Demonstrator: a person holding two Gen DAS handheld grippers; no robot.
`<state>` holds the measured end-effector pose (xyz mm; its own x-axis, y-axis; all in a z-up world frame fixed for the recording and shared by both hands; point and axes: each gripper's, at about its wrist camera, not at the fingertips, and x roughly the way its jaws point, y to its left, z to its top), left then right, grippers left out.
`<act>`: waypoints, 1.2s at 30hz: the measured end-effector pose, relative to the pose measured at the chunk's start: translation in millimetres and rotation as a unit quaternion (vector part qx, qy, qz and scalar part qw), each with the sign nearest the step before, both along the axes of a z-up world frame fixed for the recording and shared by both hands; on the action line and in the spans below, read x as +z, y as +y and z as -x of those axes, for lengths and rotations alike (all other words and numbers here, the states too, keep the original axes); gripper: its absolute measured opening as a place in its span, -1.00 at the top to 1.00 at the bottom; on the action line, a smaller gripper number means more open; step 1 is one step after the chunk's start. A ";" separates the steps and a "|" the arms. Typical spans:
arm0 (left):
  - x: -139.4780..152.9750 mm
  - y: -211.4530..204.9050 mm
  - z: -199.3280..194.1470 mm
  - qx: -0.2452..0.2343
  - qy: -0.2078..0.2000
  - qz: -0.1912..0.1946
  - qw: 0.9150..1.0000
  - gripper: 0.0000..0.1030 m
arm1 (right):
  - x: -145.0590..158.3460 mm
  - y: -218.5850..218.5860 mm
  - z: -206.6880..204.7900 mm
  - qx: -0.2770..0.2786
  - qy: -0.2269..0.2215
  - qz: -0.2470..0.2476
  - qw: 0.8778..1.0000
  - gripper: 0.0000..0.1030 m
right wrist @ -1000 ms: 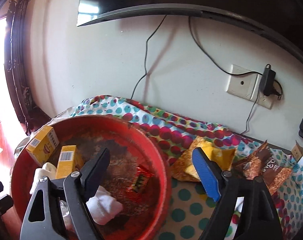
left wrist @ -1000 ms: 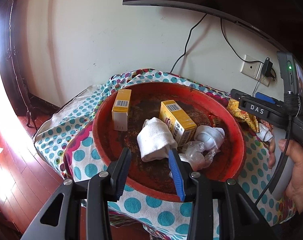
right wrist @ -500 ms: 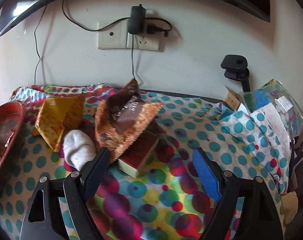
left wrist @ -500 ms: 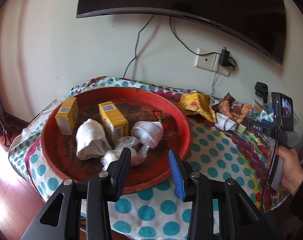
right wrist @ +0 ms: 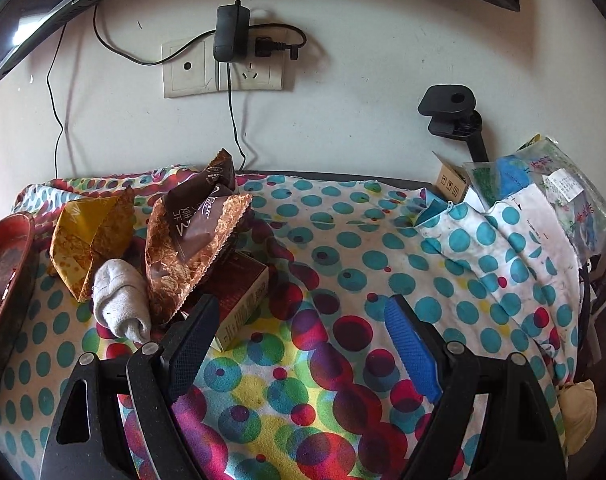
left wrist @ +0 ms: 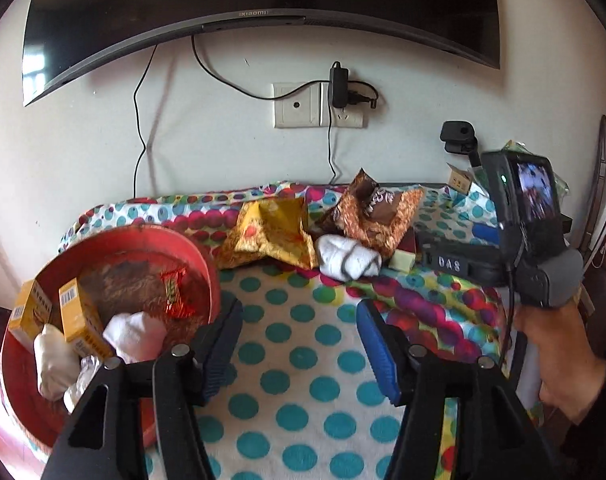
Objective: Organize objects
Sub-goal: 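Move the left gripper to the yellow chip bag and grasp it, then lift the yellow chip bag toward the red tray with the left gripper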
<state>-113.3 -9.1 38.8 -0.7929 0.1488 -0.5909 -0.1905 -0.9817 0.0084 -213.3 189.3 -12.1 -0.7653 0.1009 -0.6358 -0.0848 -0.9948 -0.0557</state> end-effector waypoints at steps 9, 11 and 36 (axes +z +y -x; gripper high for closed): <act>1.4 19.0 98.6 0.041 -0.036 0.043 0.998 -0.61 | -3.2 18.0 1.0 -0.010 -0.006 0.051 0.999 -0.60; -6.9 16.8 122.4 0.055 -0.054 0.042 0.996 -0.61 | -2.0 21.6 -1.3 -0.010 0.000 0.062 0.998 -0.60; -66.3 27.9 228.1 0.081 -0.157 0.080 0.981 -0.56 | -26.3 64.5 3.4 -0.023 -0.039 0.233 0.972 -0.61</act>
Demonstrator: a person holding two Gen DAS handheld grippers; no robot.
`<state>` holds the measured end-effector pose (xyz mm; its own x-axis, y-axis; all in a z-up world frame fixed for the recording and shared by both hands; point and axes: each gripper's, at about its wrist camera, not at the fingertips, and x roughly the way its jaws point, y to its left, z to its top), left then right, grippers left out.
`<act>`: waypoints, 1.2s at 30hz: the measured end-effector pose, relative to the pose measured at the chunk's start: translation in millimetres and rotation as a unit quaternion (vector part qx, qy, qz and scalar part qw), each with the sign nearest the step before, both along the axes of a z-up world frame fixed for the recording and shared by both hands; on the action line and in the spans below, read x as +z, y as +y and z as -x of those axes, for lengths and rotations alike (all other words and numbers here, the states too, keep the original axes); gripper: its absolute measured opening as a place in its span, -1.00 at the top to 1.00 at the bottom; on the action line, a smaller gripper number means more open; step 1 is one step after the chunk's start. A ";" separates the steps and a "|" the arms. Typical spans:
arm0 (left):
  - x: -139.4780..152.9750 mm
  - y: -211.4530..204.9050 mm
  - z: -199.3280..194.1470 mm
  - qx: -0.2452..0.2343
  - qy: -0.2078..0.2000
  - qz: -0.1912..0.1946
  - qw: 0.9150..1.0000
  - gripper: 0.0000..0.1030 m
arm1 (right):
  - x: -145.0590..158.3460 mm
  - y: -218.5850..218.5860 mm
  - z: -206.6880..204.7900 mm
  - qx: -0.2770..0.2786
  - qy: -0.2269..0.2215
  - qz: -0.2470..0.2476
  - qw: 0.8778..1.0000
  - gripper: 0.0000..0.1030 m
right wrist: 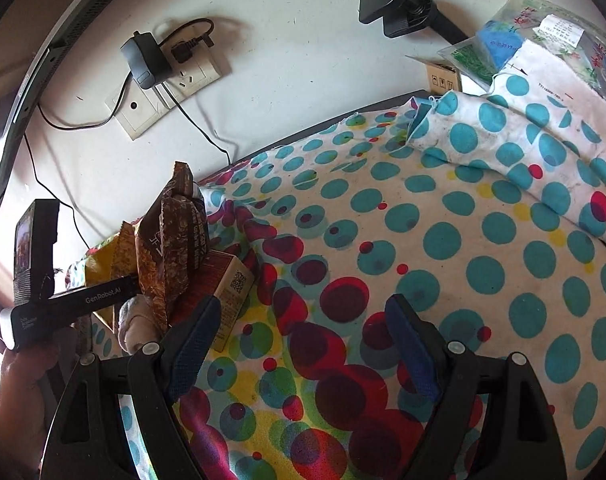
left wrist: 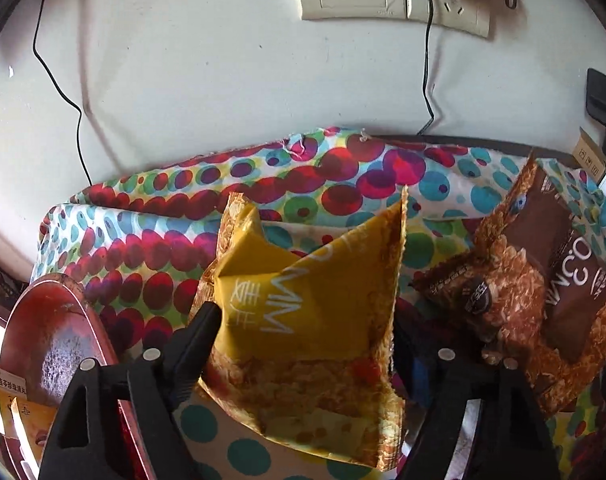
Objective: Organize objects
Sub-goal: 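Lift the yellow chip bag toward the red tray with the left gripper, then carry the chip bag over the tray with the left gripper while the right gripper grasps the rolled white sock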
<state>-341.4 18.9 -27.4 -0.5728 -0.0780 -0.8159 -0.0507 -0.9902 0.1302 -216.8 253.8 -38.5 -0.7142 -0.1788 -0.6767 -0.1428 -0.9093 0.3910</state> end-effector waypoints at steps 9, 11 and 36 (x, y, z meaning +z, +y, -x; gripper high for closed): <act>44.8 -14.7 -29.2 0.002 0.042 -0.044 0.998 -0.53 | 3.4 -0.8 0.7 0.001 -0.006 -0.014 1.000 -0.60; 52.9 -16.2 -42.7 -0.001 0.050 -0.051 0.997 -0.53 | 4.6 -3.2 2.1 0.001 -0.011 -0.024 1.000 -0.60; 98.7 -108.0 -193.5 0.032 0.124 -0.107 0.986 -0.53 | 28.2 -75.0 -9.8 0.108 0.031 -0.187 0.976 -0.57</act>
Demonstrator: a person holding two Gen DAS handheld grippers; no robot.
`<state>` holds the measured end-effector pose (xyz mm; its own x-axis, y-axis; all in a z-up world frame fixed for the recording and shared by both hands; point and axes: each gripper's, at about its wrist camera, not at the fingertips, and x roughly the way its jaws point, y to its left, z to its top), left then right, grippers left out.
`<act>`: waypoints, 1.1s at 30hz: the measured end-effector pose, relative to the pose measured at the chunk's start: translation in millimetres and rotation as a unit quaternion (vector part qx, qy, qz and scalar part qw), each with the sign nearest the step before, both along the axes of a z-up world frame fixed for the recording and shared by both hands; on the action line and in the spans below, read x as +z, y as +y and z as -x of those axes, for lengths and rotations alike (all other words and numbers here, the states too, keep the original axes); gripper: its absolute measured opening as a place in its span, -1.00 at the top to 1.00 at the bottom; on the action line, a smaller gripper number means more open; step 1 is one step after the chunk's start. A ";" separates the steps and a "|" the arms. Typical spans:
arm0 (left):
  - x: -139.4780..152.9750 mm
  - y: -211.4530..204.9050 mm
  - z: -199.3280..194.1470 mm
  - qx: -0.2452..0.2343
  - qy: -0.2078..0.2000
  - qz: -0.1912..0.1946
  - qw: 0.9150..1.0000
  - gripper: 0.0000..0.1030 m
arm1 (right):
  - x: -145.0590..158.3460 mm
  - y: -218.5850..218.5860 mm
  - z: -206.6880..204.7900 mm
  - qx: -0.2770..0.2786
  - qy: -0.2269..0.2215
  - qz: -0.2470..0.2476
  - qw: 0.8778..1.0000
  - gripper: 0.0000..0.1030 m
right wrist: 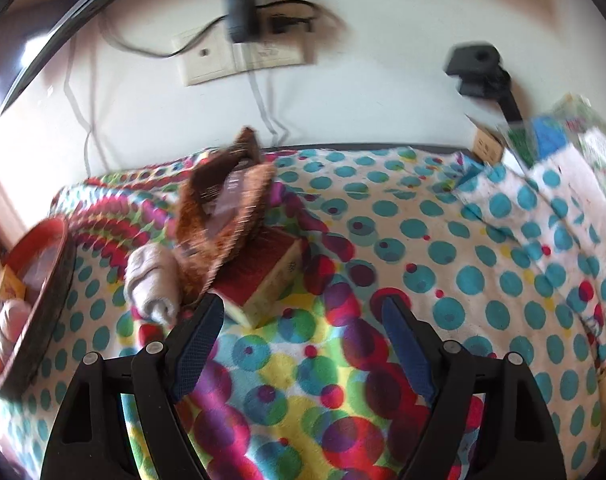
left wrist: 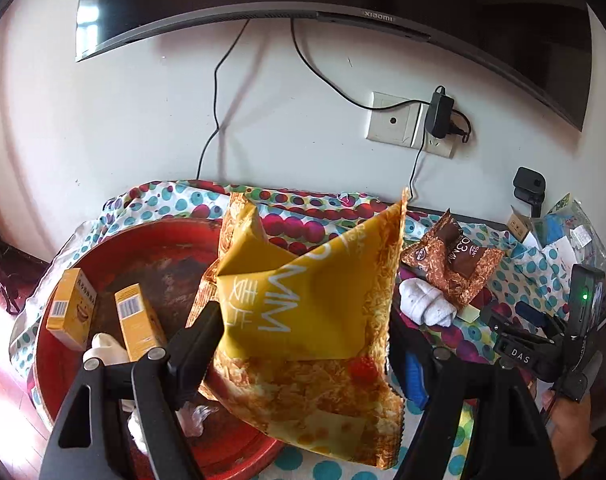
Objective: Organize objects
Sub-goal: 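Carry the chip bag over the tray with the left gripper while the right gripper grasps the rolled white sock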
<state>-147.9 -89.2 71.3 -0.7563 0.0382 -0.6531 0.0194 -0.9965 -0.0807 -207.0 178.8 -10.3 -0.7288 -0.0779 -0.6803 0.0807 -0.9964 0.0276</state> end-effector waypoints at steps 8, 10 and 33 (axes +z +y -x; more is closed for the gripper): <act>-5.6 -32.8 -36.0 0.028 0.007 0.012 1.000 -0.54 | 6.9 -84.9 -10.1 0.133 0.038 -0.092 0.986 -0.59; -8.8 -42.6 -42.3 0.034 0.007 0.007 0.999 -0.54 | 8.4 -94.5 -5.2 0.132 0.041 -0.087 0.987 -0.59; -19.0 -97.1 -47.3 0.108 0.007 0.016 0.994 -0.55 | -19.4 -125.6 36.4 0.133 -0.045 -0.117 0.983 -0.18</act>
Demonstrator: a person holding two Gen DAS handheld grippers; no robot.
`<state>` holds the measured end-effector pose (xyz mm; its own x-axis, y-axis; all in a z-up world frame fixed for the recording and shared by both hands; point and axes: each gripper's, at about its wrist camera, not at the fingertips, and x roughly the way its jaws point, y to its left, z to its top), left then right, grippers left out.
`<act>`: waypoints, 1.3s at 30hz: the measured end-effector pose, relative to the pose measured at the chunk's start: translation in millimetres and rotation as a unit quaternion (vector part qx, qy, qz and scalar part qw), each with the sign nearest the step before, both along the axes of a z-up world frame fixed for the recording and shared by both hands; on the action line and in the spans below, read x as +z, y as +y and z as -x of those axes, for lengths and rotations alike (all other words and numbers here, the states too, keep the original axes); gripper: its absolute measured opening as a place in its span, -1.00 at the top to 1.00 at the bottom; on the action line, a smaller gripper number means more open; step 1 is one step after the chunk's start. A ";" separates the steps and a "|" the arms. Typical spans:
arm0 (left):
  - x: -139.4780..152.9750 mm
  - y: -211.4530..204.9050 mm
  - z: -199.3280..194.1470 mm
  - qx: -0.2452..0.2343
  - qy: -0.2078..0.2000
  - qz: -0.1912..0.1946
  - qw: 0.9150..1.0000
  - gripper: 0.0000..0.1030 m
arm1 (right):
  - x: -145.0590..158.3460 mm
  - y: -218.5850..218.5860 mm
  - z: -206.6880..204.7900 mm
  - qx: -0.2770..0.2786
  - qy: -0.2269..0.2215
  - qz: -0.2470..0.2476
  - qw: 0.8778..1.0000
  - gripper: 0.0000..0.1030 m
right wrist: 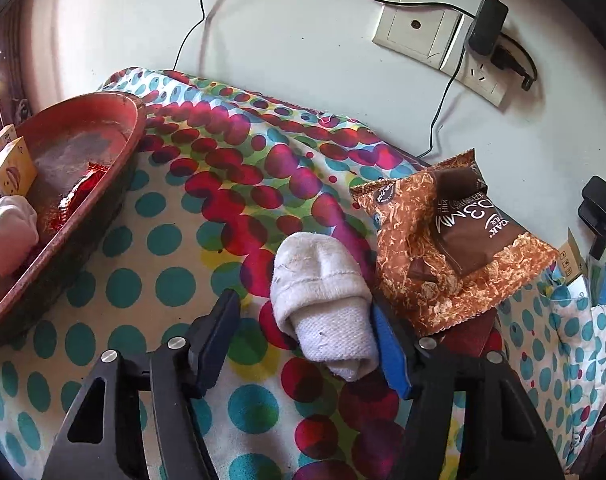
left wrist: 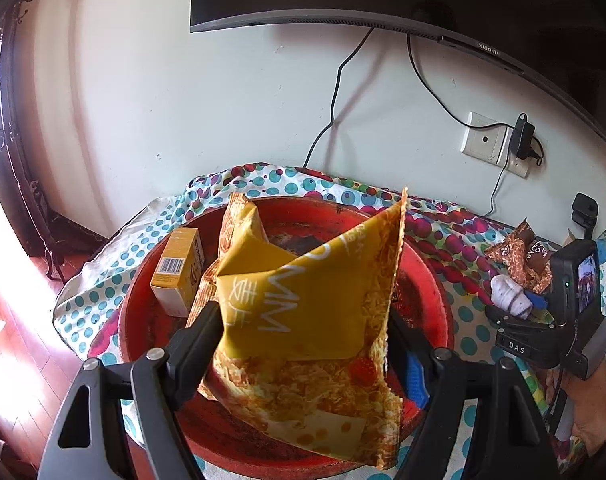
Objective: Organize objects
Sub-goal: 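Carry the chip bag over the tray with the left gripper while the right gripper grasps the rolled white sock, then lower the chip bag into the tray and open the left gripper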
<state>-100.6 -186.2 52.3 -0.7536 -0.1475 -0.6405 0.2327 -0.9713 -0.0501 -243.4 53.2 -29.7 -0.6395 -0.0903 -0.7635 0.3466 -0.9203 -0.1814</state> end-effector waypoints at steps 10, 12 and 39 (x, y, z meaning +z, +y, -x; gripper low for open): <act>-10.1 -7.0 11.2 0.016 -0.019 0.012 1.000 -0.55 | 5.2 25.1 7.7 -0.038 -0.011 0.063 0.997 0.38; -12.9 -9.3 13.8 0.019 -0.022 0.015 0.999 -0.55 | 6.3 27.7 7.4 -0.043 -0.007 0.069 0.997 0.45; -33.0 -36.0 90.1 0.047 -0.103 0.051 0.992 -0.56 | 19.6 41.6 -5.4 -0.071 0.036 0.099 0.992 0.49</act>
